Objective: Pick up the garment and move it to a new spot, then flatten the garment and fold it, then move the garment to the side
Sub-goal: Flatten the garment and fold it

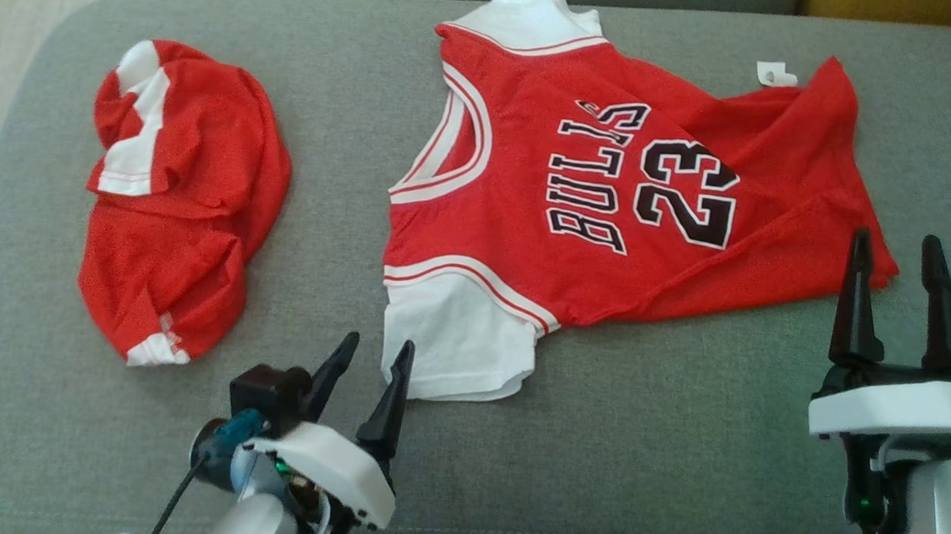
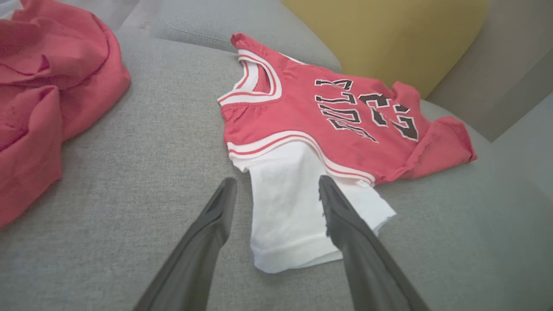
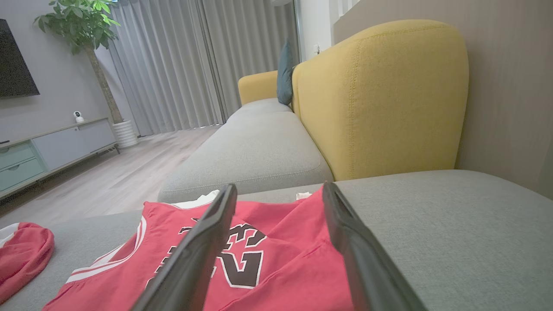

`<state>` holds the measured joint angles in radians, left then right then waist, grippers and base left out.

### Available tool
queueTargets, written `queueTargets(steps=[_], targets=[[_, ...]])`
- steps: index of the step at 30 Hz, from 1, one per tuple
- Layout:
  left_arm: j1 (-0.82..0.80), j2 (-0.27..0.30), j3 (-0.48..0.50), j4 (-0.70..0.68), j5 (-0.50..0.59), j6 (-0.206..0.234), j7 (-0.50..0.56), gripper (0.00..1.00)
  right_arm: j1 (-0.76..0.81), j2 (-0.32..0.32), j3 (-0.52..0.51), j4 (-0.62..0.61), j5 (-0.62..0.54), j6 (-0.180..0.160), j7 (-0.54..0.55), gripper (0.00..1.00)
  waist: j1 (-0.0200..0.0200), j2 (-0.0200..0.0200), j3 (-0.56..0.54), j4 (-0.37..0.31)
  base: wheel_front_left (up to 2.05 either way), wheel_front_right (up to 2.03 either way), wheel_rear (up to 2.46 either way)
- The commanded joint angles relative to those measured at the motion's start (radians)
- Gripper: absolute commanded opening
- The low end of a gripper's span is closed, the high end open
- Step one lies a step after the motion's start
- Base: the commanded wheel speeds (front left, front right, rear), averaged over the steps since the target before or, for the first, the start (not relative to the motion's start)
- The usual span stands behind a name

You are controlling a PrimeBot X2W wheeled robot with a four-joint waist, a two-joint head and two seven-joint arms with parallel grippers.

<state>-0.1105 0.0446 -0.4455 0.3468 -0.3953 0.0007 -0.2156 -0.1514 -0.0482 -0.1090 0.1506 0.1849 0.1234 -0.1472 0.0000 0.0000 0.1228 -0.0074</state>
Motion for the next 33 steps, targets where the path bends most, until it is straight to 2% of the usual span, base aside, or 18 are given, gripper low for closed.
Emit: queueTargets(steps=[1, 4, 9, 16, 18, 25, 33], targets=[[-0.064, 0.007, 0.024, -0.008, 0.016, 0.009, 0.0, 1.0, -0.011, -0.002, 0.019, -0.044, 0.002, 0.007, 0.001, 1.0, 0.0, 0.0, 0.011, -0.012, 0.0, 0.0, 0.0], [-0.092, 0.011, 0.018, 0.047, 0.029, 0.019, 0.012, 1.0, -0.014, -0.002, 0.015, -0.053, 0.004, 0.007, 0.004, 1.0, 0.0, 0.0, 0.023, -0.028, 0.0, 0.0, 0.0], [-0.119, 0.017, 0.003, 0.119, 0.031, 0.011, 0.049, 1.0, -0.019, -0.002, 0.004, -0.058, 0.002, 0.007, 0.006, 1.0, 0.0, 0.0, 0.038, -0.049, 0.0, 0.0, 0.0], [-0.139, 0.02, 0.002, 0.167, 0.027, 0.02, 0.052, 1.0, -0.029, -0.002, -0.009, -0.051, -0.004, 0.007, 0.008, 1.0, 0.0, 0.0, 0.045, -0.06, 0.0, 0.0, 0.0], [-0.147, 0.019, 0.002, 0.167, 0.019, 0.014, 0.044, 0.0, -0.036, -0.002, -0.02, -0.044, -0.016, 0.007, 0.016, 1.0, 0.0, 0.0, 0.047, -0.057, 0.0, 0.0, 0.0], [-0.17, 0.015, 0.021, 0.097, 0.008, 0.019, -0.025, 0.0, -0.133, -0.002, -0.092, 0.033, -0.121, 0.007, 0.111, 1.0, 0.0, 0.0, 0.061, -0.03, 0.0, 0.0, 0.0], [-0.176, 0.011, 0.009, 0.034, 0.015, 0.014, -0.041, 0.0, -0.317, -0.002, -0.177, 0.227, -0.21, 0.007, 0.267, 1.0, 0.0, 0.0, 0.089, 0.002, 0.0, 0.0, 0.0]])
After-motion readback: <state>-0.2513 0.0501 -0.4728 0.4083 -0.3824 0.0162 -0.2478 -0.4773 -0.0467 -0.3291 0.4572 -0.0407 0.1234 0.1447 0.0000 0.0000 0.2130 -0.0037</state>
